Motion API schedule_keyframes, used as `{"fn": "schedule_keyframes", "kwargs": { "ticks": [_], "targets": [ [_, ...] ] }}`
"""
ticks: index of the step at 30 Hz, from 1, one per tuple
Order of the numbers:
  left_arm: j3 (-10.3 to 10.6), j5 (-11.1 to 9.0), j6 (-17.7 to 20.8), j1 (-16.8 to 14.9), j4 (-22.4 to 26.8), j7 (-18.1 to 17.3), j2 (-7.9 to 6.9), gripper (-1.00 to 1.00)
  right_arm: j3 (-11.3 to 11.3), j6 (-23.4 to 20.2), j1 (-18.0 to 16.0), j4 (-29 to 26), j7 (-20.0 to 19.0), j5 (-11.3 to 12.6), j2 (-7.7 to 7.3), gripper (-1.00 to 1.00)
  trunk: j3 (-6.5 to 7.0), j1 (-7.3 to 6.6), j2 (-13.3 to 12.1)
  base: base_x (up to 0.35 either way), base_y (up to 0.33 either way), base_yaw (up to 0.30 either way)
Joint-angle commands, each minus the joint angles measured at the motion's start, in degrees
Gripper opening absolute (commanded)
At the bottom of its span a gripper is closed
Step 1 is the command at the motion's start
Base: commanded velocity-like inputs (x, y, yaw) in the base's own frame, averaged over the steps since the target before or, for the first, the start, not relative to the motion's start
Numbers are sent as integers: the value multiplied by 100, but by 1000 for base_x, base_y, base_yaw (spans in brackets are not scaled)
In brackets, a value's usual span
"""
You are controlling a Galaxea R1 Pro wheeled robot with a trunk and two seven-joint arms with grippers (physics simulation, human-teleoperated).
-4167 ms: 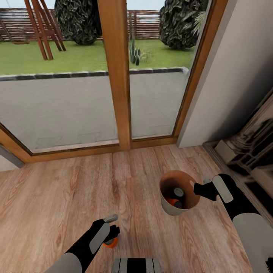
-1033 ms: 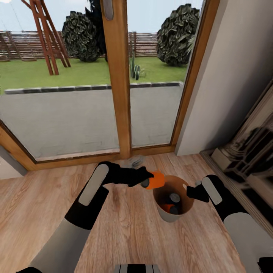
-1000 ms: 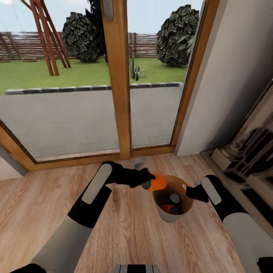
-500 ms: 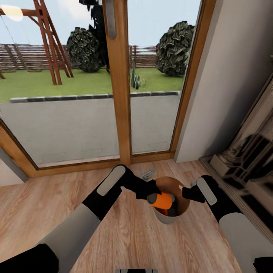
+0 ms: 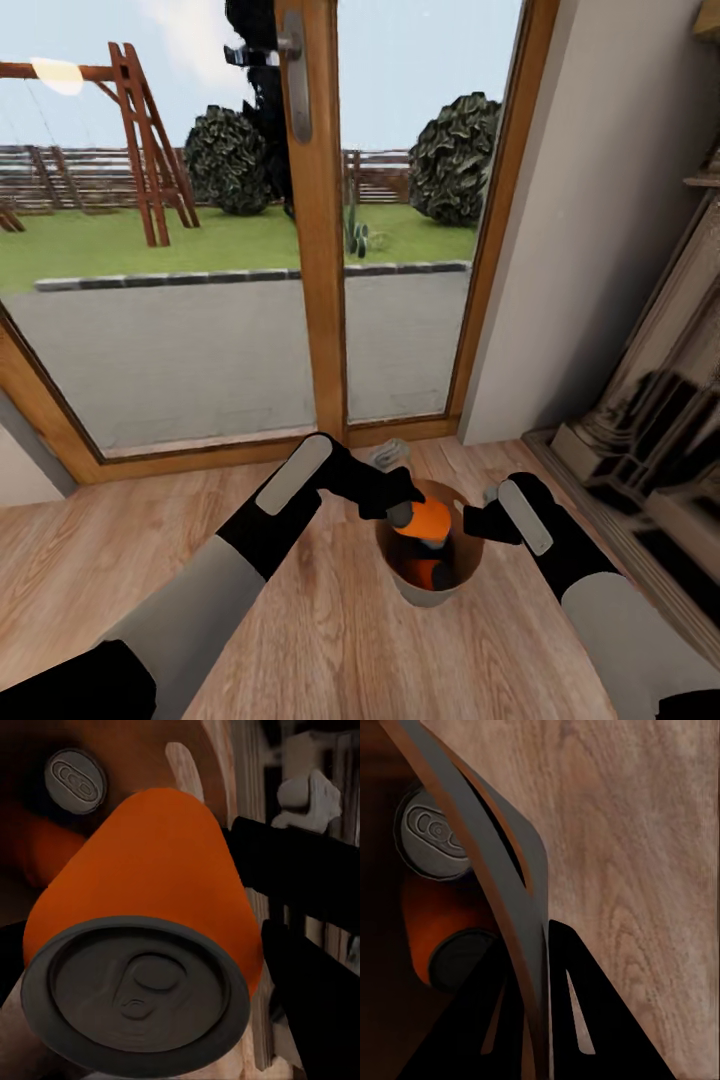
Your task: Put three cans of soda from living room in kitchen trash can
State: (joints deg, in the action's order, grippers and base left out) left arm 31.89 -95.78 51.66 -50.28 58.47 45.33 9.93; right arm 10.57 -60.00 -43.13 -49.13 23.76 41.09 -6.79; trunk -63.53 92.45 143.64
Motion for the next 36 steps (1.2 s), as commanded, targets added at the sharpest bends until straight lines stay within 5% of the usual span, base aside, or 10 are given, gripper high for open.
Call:
{"fn": "schedule_keyframes", "kwargs": {
  "ticks": [1, 13, 14, 17, 26, 27, 29, 31, 34, 36],
  "targets": [
    [3, 55, 4, 0, -12, 20, -2, -100, 62, 0, 3, -28, -44, 140, 6, -100, 24, -3, -1, 0, 0, 0],
    [280, 379, -24, -112, -670, 64, -17, -100, 168, 0, 113, -378, -47, 152, -19, -100, 268, -31, -16, 0, 0, 0],
    [281, 438, -29, -112, -692, 59, -20, 100, 170, 0, 125, -407, -47, 153, -19, -100, 268, -31, -16, 0, 0, 0],
    [282, 885, -81, -110, -725, -10, -12, 100, 170, 0, 142, -453, -47, 153, -20, -100, 268, -31, -16, 0, 0, 0],
    [279, 1092, -597, 21, -272, -230, -103, 100, 166, 0, 150, -466, -47, 157, -24, -100, 268, -31, -16, 0, 0, 0],
    [269, 1106, -719, 152, 32, -236, -181, 100, 165, 0, 152, -466, -47, 159, -24, -100, 268, -31, -16, 0, 0, 0],
    [117, 1327, -1054, 680, 1251, -231, -646, 100, 162, 0, 153, -446, -47, 174, -29, -100, 268, -31, -16, -5, 7, 0],
    [-292, 1549, -1306, 1179, 2187, -235, -1098, 100, 149, 0, 148, -412, -57, 178, -26, -100, 268, -31, -16, -86, 116, 0],
    [-915, 1641, -1363, 1635, 2576, -239, -1397, 100, 120, 0, 141, -371, -63, 180, -24, -100, 268, -31, -16, -181, 199, 0],
    [-1356, 1657, -1380, 2088, 2662, -295, -1773, 100, 100, 0, 139, -211, -68, 180, -24, -100, 268, -31, -16, -150, 173, 0]
  ]
}}
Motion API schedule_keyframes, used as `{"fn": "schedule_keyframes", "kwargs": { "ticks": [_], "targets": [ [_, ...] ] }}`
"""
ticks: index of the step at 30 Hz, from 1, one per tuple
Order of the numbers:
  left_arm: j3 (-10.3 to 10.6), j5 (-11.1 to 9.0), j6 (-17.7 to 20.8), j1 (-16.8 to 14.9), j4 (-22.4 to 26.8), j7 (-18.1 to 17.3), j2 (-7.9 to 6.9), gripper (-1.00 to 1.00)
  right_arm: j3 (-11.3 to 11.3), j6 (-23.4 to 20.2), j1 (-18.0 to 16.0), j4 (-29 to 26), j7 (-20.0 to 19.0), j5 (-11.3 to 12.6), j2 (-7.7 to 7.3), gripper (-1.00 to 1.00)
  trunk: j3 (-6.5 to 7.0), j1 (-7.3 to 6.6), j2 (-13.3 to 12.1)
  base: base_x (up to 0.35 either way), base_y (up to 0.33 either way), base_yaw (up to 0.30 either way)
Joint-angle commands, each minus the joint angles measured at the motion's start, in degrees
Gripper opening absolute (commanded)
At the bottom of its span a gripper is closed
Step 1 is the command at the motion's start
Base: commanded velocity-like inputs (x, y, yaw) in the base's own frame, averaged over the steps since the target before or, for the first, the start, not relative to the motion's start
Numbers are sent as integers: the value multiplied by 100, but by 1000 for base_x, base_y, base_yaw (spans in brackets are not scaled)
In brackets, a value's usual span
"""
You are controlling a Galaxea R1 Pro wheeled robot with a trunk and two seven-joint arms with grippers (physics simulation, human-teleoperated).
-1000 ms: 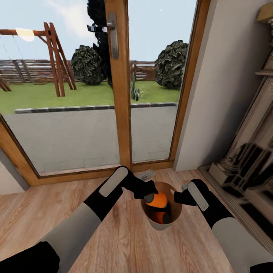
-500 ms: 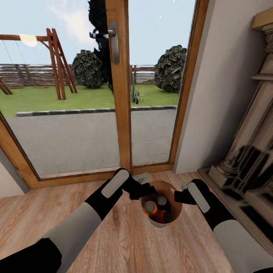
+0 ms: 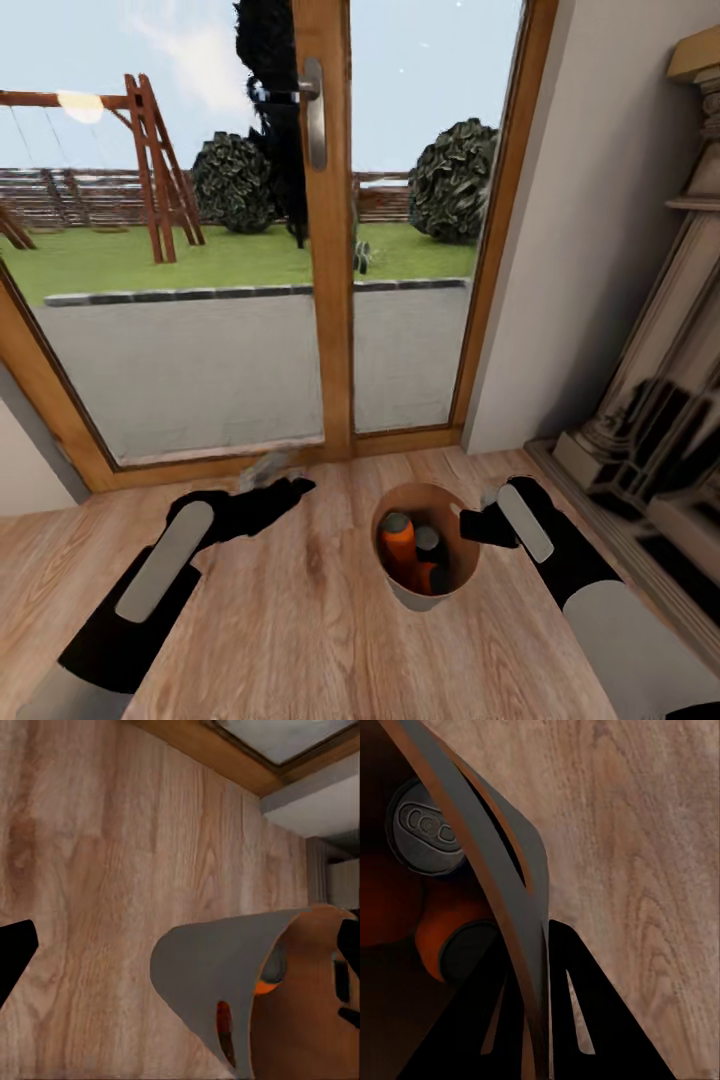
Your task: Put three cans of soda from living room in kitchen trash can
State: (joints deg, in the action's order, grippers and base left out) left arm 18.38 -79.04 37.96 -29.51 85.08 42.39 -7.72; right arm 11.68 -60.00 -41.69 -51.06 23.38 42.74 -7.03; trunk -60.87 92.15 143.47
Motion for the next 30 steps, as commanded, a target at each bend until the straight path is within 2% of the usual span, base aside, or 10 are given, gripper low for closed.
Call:
{"fn": "schedule_keyframes", "kwargs": {
  "ticks": [1, 4, 5, 6, 8, 10, 18, 24, 25, 30],
  "targets": [
    [-159, -16, -31, 237, 13, -11, -149, 100, -19, 0, -8, 102, -39, 15, 0, -100, 2, -1, 1, -75, 89, 0],
    [-786, -16, -76, 990, 41, 20, -394, 100, -30, 0, -24, 453, -62, 26, -6, -100, 24, -4, 0, -33, 39, 0],
    [-863, -12, -81, 1132, 43, 24, -410, 100, -31, 0, -25, 482, -64, 27, -8, -100, 46, -6, -2, -16, 19, 0],
    [-1054, 1, -133, 1637, 9, 34, -451, 100, -33, 0, -29, 550, -73, 20, -31, -100, 68, -9, -3, -6, 8, 0],
    [-1124, 33, -392, 1951, -37, 28, -475, 100, -34, 0, -29, 573, -76, 14, -57, -100, 112, -14, -6, -4, 4, 0],
    [-1155, 241, -852, 2250, -76, 22, -474, 100, -26, 0, -25, 597, -82, 9, -119, -100, 157, -19, -8, -2, 2, 0],
    [-1185, 351, -1154, 2392, -239, -18, -432, 100, -8, 0, -15, 620, -88, 35, -150, -100, 223, -27, -12, 0, 0, 0],
    [-1187, 253, -1220, 2465, -251, -56, -403, 100, -27, 0, -14, 995, -253, 12, -158, -100, 90, -12, -4, 0, 0, 0],
    [-1183, 264, -1675, 2551, -243, -14, -408, 100, -4, 350, -9, 1027, -390, -8, -169, -100, 68, -9, -3, 0, 0, 0],
    [-1175, 327, -1996, 2580, -260, -11, -458, 100, 19, 516, -6, 1040, -479, -20, -175, -100, -43, 4, 4, 0, 0, 0]
  ]
}}
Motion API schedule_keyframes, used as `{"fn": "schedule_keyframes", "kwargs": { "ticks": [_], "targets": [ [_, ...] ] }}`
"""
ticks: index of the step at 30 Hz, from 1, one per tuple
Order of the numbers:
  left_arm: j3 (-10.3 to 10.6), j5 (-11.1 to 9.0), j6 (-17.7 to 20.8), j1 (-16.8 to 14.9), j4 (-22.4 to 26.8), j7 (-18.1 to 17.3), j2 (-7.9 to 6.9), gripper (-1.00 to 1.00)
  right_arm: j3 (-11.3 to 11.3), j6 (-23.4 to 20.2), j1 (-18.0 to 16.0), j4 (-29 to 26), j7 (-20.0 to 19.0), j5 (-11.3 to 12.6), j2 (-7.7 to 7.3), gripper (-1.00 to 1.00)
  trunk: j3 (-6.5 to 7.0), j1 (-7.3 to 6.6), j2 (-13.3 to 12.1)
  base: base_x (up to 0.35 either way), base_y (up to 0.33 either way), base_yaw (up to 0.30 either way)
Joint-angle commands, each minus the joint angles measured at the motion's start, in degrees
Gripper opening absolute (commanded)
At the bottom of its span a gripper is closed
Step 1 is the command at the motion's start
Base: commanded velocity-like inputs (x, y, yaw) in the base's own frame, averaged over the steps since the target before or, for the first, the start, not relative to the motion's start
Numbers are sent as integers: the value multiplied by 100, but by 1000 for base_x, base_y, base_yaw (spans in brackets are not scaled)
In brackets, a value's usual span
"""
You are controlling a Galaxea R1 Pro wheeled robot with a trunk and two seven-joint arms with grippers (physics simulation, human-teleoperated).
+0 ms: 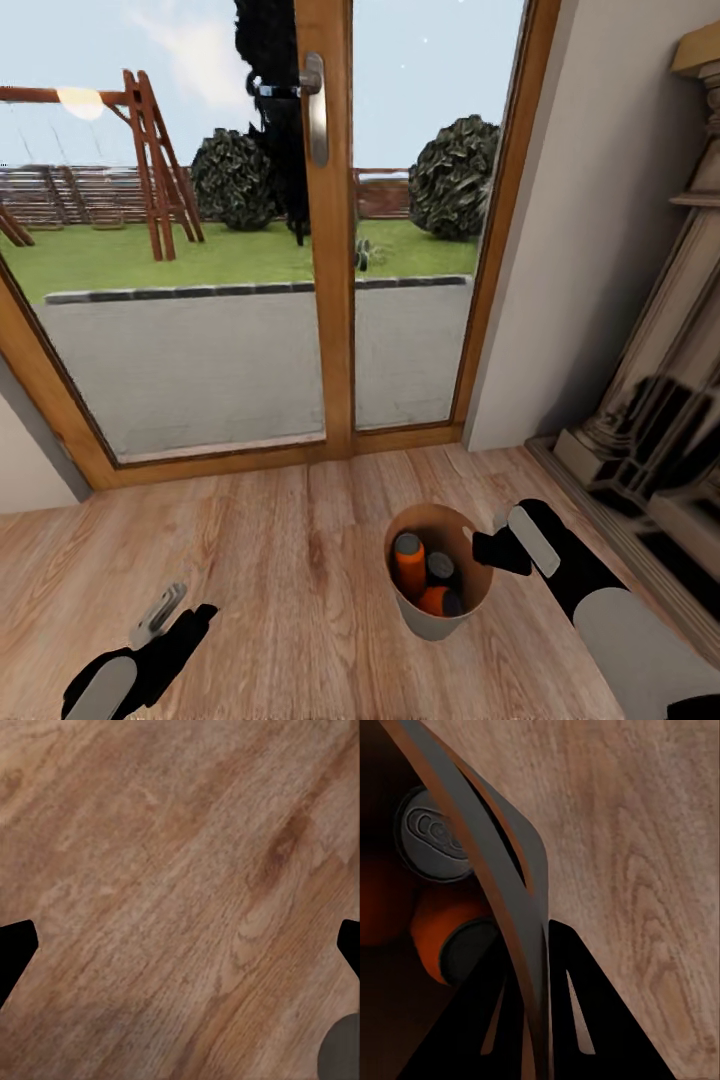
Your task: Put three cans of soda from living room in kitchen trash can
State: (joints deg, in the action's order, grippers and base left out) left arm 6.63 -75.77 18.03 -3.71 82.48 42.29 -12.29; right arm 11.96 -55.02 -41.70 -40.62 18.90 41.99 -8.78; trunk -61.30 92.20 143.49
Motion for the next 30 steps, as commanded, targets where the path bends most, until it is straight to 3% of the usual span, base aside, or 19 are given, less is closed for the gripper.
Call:
{"fn": "schedule_keyframes", "kwargs": {
  "ticks": [1, 11, 21, 26, 30],
  "targets": [
    [-2, 0, -11, 3, -2, 0, -4, 100, -10, 21, -5, -3, -32, 55, 0, -100, -22, 1, 3, 0, 0, 0],
    [4, -1, -17, 3, 0, 7, -2, 100, -38, 26, -5, 25, -38, 72, -5, -100, -243, 27, 16, 0, 0, 0],
    [4, -3, -11, 2, 7, 8, -7, 100, -62, 143, -30, 480, -60, 89, -18, -100, -465, 53, 29, 0, 0, 0],
    [-12, -34, 283, 87, 651, -3, -36, 100, -63, 156, -31, 497, -72, 90, -28, -100, -576, 66, 36, 0, 0, 0],
    [-11, -52, 577, 131, 887, -53, -21, 100, -63, 158, -31, 495, -185, 82, -34, -100, -664, 76, 41, 0, 0, 0]
  ]
}}
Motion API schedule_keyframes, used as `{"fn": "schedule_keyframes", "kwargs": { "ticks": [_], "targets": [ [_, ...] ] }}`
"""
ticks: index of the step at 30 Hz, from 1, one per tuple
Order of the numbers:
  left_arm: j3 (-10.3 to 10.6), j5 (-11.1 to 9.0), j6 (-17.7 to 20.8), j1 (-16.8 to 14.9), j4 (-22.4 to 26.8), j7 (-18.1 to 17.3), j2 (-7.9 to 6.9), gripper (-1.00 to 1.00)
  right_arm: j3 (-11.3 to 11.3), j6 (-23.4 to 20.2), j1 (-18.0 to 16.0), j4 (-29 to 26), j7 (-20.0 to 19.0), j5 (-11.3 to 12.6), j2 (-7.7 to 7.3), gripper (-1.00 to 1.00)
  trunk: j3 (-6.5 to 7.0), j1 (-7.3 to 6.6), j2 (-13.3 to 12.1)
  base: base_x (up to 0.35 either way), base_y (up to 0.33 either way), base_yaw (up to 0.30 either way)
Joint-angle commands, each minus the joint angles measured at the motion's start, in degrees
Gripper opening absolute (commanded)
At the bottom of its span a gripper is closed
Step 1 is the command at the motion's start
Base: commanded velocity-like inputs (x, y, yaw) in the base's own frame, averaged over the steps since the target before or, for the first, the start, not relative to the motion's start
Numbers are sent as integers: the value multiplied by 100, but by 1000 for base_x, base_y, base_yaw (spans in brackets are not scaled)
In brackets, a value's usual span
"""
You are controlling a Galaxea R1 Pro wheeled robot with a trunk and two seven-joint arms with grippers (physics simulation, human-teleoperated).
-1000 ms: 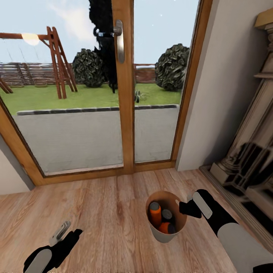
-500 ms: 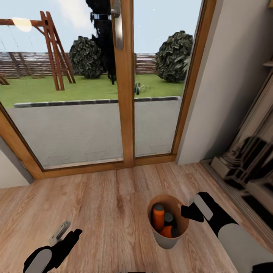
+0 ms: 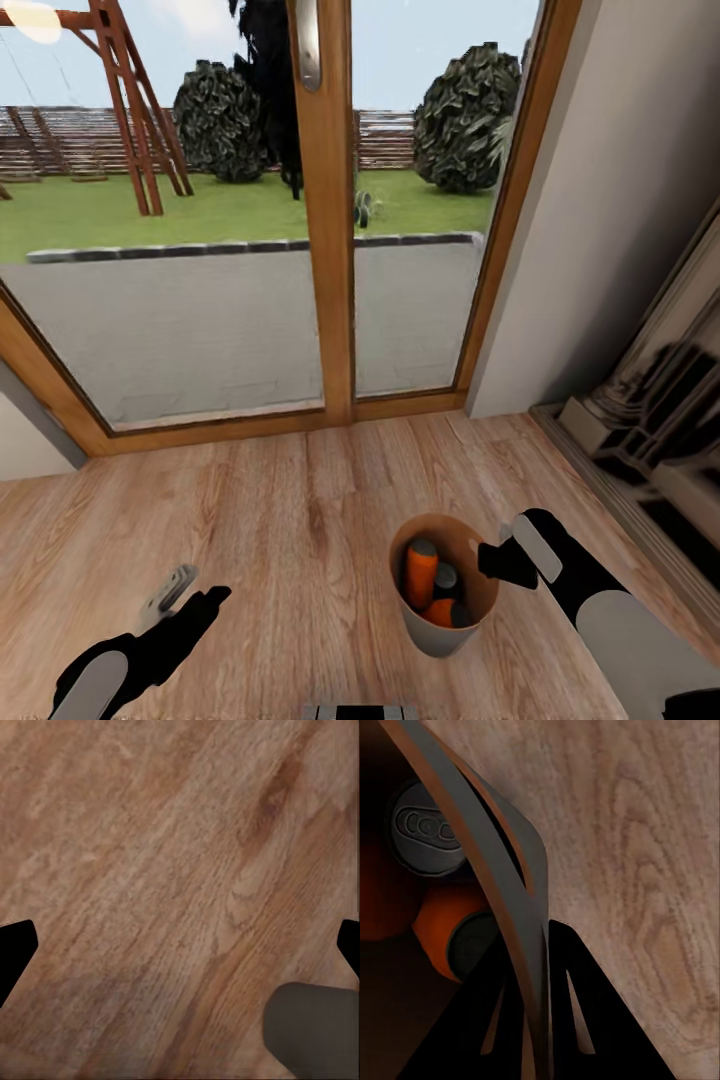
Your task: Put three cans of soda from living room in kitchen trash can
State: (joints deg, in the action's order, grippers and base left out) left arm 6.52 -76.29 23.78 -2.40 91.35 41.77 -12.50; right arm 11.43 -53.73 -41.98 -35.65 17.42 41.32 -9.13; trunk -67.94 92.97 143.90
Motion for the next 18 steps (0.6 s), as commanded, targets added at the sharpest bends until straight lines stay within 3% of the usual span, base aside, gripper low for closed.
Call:
{"fn": "schedule_keyframes", "kwargs": {
  "ticks": [1, 6, 18],
  "targets": [
    [-1, -9, 31, 4, 23, -53, -4, 100, -9, 29, -3, -3, -61, 144, 0, -100, -22, 2, 2, 0, 0, 0],
    [-6, -25, 86, 11, 49, -317, -15, 100, -9, 29, -4, -17, -99, 132, 6, -100, -133, 14, 9, 0, 0, 0],
    [20, -27, 92, 12, 53, -354, -13, 100, 8, 29, -4, -37, -100, 128, 14, -100, -133, 14, 9, 0, 0, 0]
  ]
}}
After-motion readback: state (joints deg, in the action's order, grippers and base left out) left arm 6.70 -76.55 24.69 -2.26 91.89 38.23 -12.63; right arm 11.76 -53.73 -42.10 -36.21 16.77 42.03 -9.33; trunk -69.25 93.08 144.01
